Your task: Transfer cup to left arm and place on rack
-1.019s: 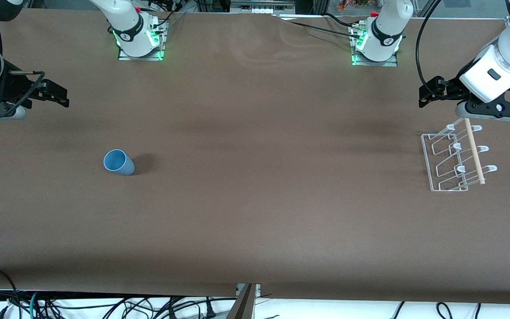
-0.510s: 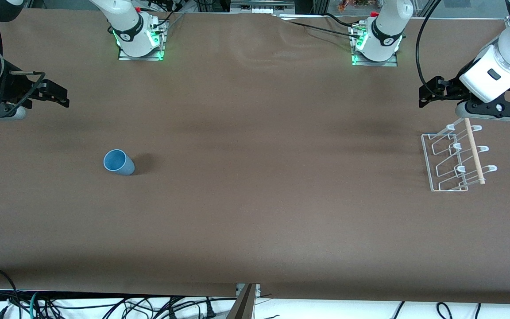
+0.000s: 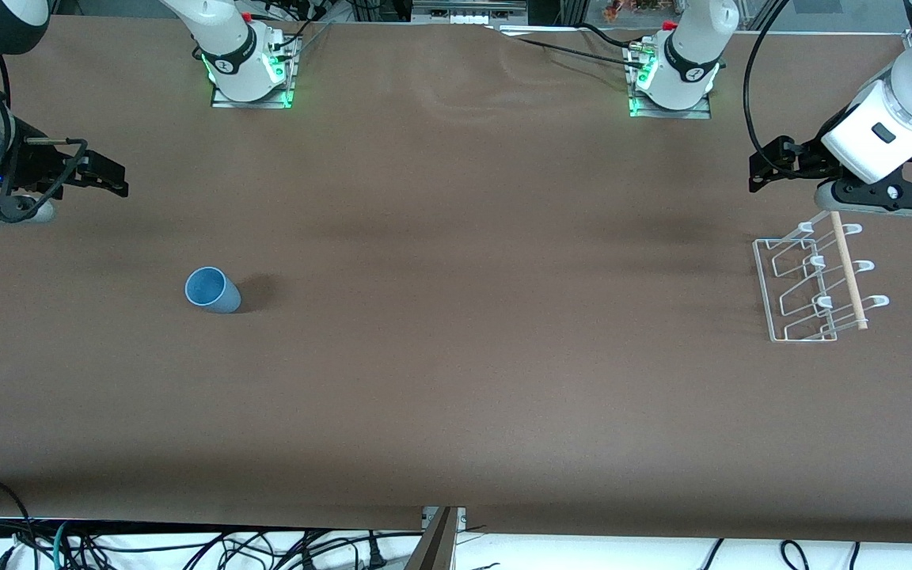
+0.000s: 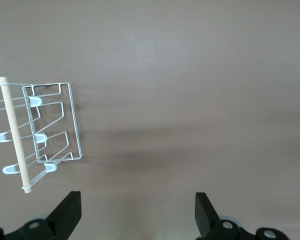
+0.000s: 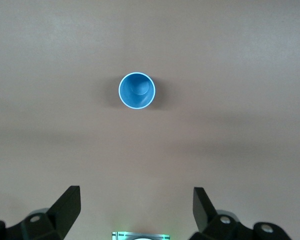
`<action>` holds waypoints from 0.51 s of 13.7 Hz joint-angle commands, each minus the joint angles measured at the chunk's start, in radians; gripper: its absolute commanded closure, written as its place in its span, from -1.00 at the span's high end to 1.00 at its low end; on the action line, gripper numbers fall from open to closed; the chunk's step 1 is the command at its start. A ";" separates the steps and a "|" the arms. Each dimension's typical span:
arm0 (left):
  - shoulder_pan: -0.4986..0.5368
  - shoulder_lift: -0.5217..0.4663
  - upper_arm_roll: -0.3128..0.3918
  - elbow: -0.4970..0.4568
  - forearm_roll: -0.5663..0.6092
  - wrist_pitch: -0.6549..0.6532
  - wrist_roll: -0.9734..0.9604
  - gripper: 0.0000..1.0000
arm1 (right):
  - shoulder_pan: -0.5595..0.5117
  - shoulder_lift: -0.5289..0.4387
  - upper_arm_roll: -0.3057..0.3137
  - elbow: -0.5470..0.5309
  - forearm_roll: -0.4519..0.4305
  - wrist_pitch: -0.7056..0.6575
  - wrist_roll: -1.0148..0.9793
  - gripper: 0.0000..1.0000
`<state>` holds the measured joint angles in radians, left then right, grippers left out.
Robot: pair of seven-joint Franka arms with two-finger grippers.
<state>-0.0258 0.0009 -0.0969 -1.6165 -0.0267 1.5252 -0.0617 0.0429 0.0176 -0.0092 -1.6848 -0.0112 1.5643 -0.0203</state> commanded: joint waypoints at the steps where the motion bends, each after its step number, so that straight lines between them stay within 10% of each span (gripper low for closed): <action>1: 0.006 -0.006 -0.007 0.014 -0.002 -0.020 -0.009 1.00 | -0.012 0.004 0.008 0.022 -0.003 -0.020 -0.020 0.98; 7: 0.006 -0.006 -0.007 0.012 -0.002 -0.020 -0.009 1.00 | -0.012 0.028 -0.029 0.011 -0.001 -0.024 -0.170 0.98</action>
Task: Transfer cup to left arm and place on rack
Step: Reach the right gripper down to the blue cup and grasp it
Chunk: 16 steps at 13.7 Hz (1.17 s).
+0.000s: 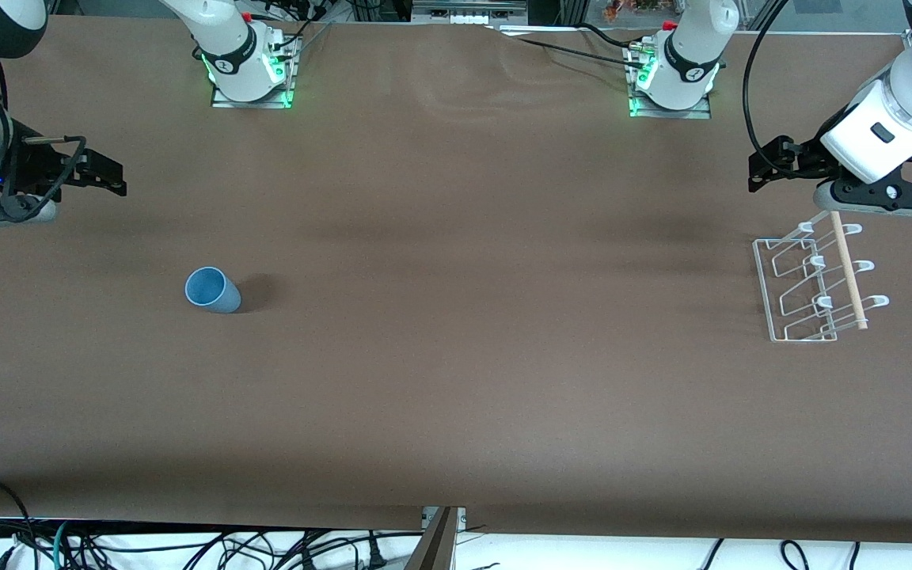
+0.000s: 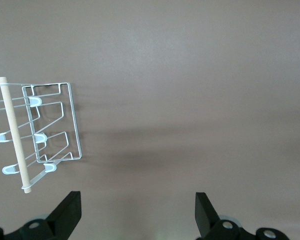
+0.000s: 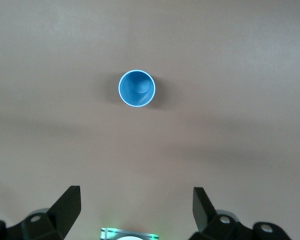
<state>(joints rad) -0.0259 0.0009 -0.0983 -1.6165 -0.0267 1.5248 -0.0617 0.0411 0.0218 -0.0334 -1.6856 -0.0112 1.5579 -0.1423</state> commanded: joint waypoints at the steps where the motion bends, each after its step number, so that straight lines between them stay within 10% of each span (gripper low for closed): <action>1: 0.006 -0.006 -0.008 0.013 -0.002 -0.020 -0.009 1.00 | -0.010 0.041 -0.005 0.011 -0.003 -0.013 -0.043 0.98; 16: 0.006 -0.006 -0.006 0.013 -0.002 -0.018 -0.009 1.00 | -0.015 0.362 -0.017 -0.167 -0.007 0.504 -0.042 0.98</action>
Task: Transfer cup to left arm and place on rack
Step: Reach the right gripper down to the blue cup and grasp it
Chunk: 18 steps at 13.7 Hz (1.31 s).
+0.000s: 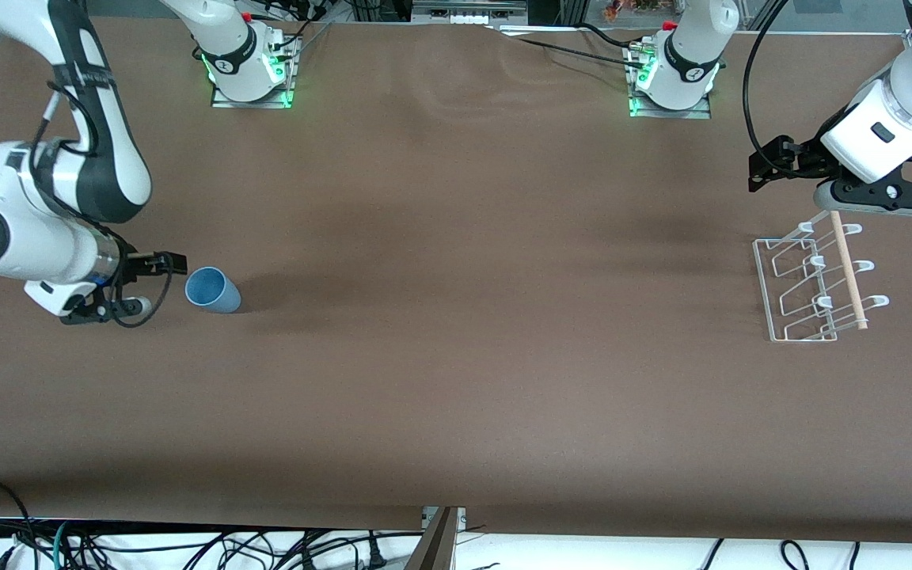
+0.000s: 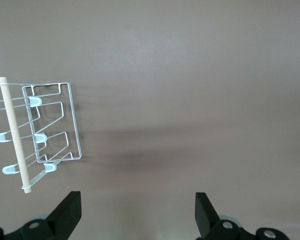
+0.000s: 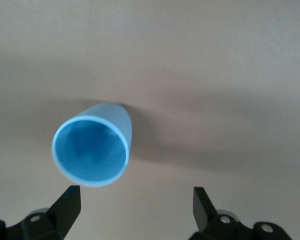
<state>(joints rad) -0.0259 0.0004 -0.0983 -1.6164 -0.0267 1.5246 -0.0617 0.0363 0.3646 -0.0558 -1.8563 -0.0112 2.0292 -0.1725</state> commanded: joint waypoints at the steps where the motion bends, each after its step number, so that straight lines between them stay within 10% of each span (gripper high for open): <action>1: 0.006 -0.005 -0.006 0.013 -0.002 -0.020 -0.009 1.00 | -0.010 0.037 0.005 0.003 -0.007 0.052 -0.012 0.98; 7: 0.006 -0.005 -0.006 0.013 -0.002 -0.020 -0.009 1.00 | 0.000 0.114 0.005 0.003 -0.009 0.121 0.024 0.95; 11: 0.006 -0.005 -0.006 0.013 -0.002 -0.020 -0.009 1.00 | 0.017 0.145 0.007 0.003 -0.004 0.112 0.037 -0.97; 18: 0.006 -0.005 -0.006 0.013 -0.002 -0.020 -0.009 1.00 | 0.050 0.128 0.017 0.026 0.000 0.074 0.140 -1.00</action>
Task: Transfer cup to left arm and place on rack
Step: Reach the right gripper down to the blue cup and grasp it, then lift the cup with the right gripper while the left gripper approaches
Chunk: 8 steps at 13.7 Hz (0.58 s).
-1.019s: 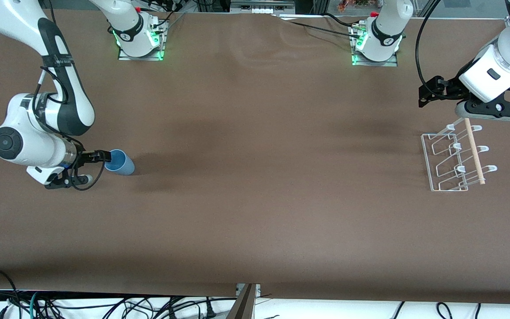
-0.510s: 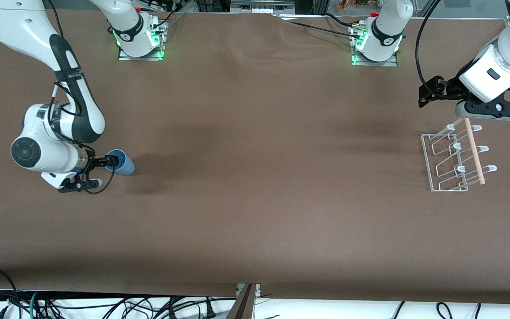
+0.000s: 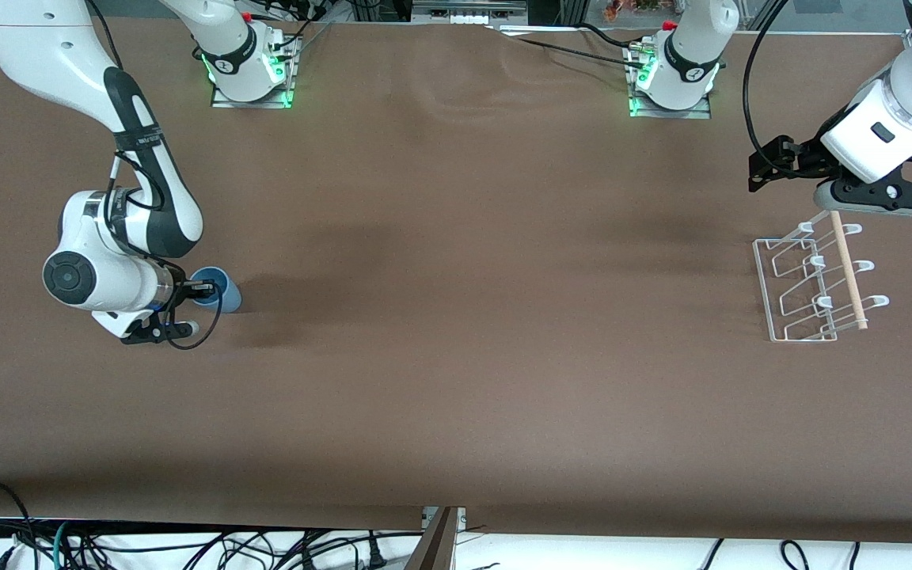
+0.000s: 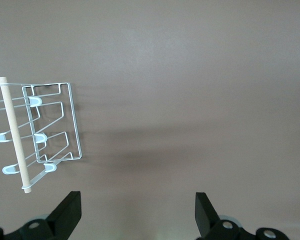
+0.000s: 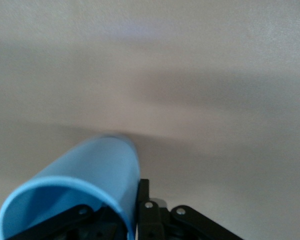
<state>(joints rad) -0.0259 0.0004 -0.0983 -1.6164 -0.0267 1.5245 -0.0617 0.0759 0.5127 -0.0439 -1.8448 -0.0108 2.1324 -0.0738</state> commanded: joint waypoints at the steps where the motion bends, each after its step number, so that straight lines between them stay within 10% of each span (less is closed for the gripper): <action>1: 0.006 -0.005 -0.006 0.013 -0.002 -0.020 -0.009 1.00 | 0.010 -0.022 0.010 0.035 0.003 -0.060 0.078 -1.00; 8: 0.006 0.036 -0.006 0.023 -0.019 -0.091 -0.007 1.00 | 0.094 -0.011 0.056 0.242 0.260 -0.249 0.396 -1.00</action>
<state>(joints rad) -0.0259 0.0054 -0.0983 -1.6165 -0.0267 1.4929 -0.0618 0.1369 0.5014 0.0110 -1.6310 0.1738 1.9140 0.2462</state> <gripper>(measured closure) 0.000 0.952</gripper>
